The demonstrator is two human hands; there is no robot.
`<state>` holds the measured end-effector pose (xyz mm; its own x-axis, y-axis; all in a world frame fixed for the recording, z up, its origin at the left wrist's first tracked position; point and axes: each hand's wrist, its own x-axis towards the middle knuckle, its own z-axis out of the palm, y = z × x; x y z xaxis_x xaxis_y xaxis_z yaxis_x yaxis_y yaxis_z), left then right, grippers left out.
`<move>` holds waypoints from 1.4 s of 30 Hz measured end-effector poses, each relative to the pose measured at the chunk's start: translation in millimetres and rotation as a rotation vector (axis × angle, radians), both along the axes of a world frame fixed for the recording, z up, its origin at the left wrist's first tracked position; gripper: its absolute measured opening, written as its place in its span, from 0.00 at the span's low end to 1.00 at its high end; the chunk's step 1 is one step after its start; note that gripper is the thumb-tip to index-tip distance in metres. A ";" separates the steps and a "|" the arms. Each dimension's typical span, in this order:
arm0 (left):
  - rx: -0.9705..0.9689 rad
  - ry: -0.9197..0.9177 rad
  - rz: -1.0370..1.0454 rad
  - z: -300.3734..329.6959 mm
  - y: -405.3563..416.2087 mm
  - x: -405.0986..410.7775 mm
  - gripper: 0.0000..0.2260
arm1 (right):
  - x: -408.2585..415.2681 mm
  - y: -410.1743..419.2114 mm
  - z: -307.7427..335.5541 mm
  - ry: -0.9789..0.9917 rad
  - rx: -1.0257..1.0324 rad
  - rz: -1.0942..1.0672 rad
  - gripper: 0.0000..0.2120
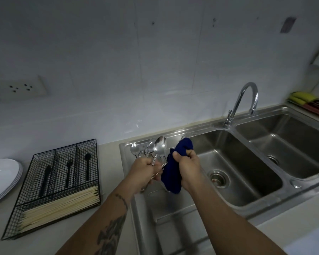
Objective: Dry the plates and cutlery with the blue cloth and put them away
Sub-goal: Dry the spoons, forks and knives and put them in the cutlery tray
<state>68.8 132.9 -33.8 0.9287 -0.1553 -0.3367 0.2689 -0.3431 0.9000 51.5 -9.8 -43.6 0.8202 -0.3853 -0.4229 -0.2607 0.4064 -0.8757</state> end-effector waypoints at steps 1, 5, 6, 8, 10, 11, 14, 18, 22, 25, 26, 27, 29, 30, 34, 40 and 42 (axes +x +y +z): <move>0.002 -0.015 -0.004 2.8 1.9 -2.2 0.03 | -0.5 5.4 3.0 -0.006 -0.024 -0.037 0.11; 0.023 -0.072 -0.024 13.8 11.1 -6.9 0.03 | -1.1 20.8 13.3 -0.032 -0.098 -0.153 0.09; 0.032 -0.084 -0.025 15.0 14.0 -7.4 0.03 | -1.8 22.6 15.7 -0.041 -0.117 -0.166 0.09; 0.046 -0.112 -0.026 14.6 19.5 -9.0 0.02 | -3.5 22.4 18.0 -0.051 -0.147 -0.180 0.10; 0.068 -0.138 -0.012 10.1 25.5 -11.8 0.03 | -6.2 16.2 20.2 -0.056 -0.163 -0.185 0.10; 0.064 -0.140 0.005 7.2 28.0 -13.5 0.03 | -6.3 11.4 20.4 -0.068 -0.163 -0.177 0.11; 0.038 -0.143 0.068 1.9 30.7 -17.2 0.04 | -8.9 2.7 24.6 -0.072 -0.035 -0.112 0.13; 0.001 -0.154 0.115 4.4 22.9 -16.7 0.06 | -19.7 13.5 24.2 0.015 0.262 0.007 0.19; 0.015 -0.154 0.126 1.5 24.2 -13.0 0.08 | -19.9 17.0 15.8 0.007 0.196 0.079 0.23; -0.016 -0.128 0.136 -3.3 25.9 -13.2 0.06 | -16.8 11.6 12.5 -0.021 -0.023 0.150 0.20; -0.010 -0.130 0.141 -4.6 25.4 -13.6 0.05 | -16.9 9.3 11.1 -0.015 -0.059 0.166 0.19; -0.004 -0.131 0.147 -6.2 24.9 -13.9 0.05 | -17.8 7.3 10.4 -0.009 -0.079 0.181 0.16; 0.008 -0.132 0.154 -7.6 23.3 -15.3 0.05 | -19.8 3.1 10.9 0.008 -0.089 0.223 0.12; 0.008 -0.129 0.154 -8.4 22.5 -15.5 0.05 | -20.8 1.1 12.8 0.022 -0.086 0.249 0.11; -0.018 -0.124 0.163 -12.5 21.2 -14.8 0.05 | -21.3 -3.6 18.1 0.146 -0.112 0.371 0.13; -0.023 -0.125 0.146 -16.1 17.1 -15.4 0.06 | -17.2 -12.6 14.8 0.125 -0.214 0.333 0.10; -0.036 -0.126 0.150 -15.5 15.4 -14.3 0.06 | -15.5 -13.5 17.3 0.095 -0.220 0.317 0.09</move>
<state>54.5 148.3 -49.3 0.9768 -0.0217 -0.2131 0.1991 -0.2747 0.9407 36.0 -23.4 -26.3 0.8744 -0.2092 -0.4378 -0.4267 0.0981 -0.8991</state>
